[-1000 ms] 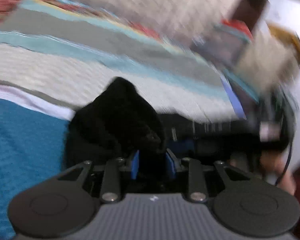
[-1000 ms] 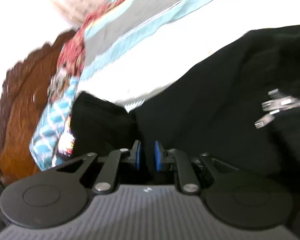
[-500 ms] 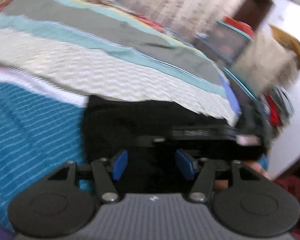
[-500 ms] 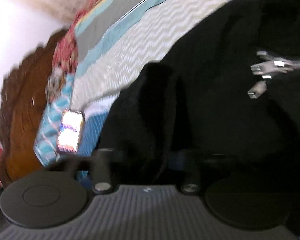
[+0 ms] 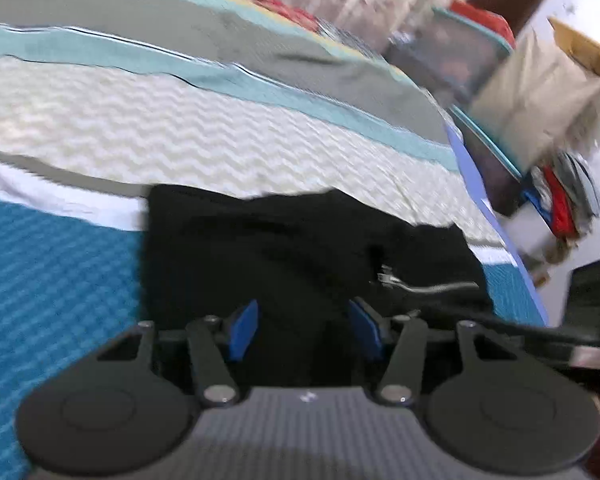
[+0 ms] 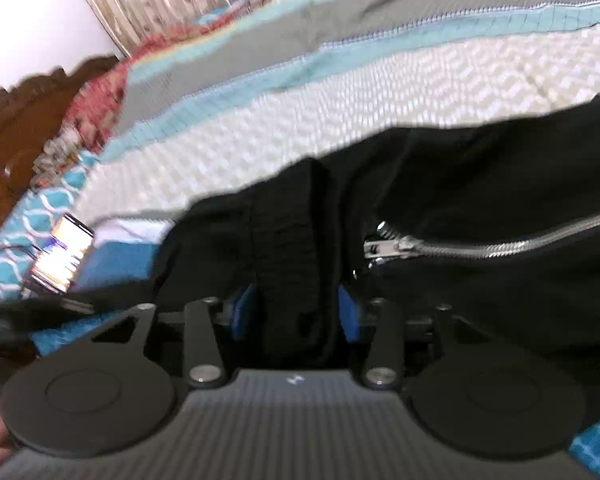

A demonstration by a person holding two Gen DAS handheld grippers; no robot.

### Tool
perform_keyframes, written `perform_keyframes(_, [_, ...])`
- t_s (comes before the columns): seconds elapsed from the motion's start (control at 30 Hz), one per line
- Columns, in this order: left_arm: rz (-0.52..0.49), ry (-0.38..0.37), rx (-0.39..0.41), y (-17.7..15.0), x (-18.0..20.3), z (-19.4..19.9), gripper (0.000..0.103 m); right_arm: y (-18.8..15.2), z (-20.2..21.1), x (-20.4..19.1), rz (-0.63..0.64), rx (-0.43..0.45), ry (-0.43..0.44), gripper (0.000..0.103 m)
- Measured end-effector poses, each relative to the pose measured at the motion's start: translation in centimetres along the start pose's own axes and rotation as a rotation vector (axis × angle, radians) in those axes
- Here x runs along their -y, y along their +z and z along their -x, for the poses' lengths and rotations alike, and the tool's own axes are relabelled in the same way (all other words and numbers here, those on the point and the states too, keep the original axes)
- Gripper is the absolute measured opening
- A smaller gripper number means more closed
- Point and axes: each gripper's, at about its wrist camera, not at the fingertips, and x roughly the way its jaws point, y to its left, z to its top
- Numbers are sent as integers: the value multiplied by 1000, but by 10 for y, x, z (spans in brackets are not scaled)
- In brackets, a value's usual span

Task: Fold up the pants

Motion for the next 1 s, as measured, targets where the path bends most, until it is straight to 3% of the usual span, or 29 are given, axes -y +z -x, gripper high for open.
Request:
perform_keyframes(0.1, [-52,-21,0,9,21,-6,50,7,42,22,-11,123,14,50])
perform_keyframes(0.23, [-129,-29,-5,35,52,-26,54,10,73,60,-24,229,-174,50])
perform_keyframes(0.37, [-245,-7,-39,56,87,-64,63,3,85,102,-57,240,-360,50])
perform_keyframes(0.5, [-332,48,-106,59,111,-116,79,-9,86,119,-54,243,-414,56])
perform_keyframes(0.53, [-331,70,-134,58,112,-129,78,-10,84,124,-60,239,-422,56])
perform_keyframes(0.57, [-318,87,-166,56,112,-140,68,-11,80,130,-70,227,-425,56])
perform_keyframes(0.6, [-303,86,-199,52,111,-149,42,-11,78,130,-76,213,-429,56])
perform_keyframes(0.63, [-294,74,-222,48,111,-155,36,-12,71,135,-74,190,-433,54])
perform_keyframes(0.7, [-315,87,-193,42,119,-156,24,-12,63,133,-41,171,-445,10])
perform_keyframes(0.77, [-330,74,-182,43,129,-153,19,-10,70,134,-46,200,-427,9])
perform_keyframes(0.9, [-337,-39,-104,48,153,-137,19,-10,110,143,-91,336,-449,6])
perform_keyframes(0.97, [-376,-25,-90,45,164,-145,21,-13,116,157,-129,337,-465,5])
perform_keyframes(1.0, [-398,18,-112,40,166,-156,25,-16,113,165,-154,311,-470,5])
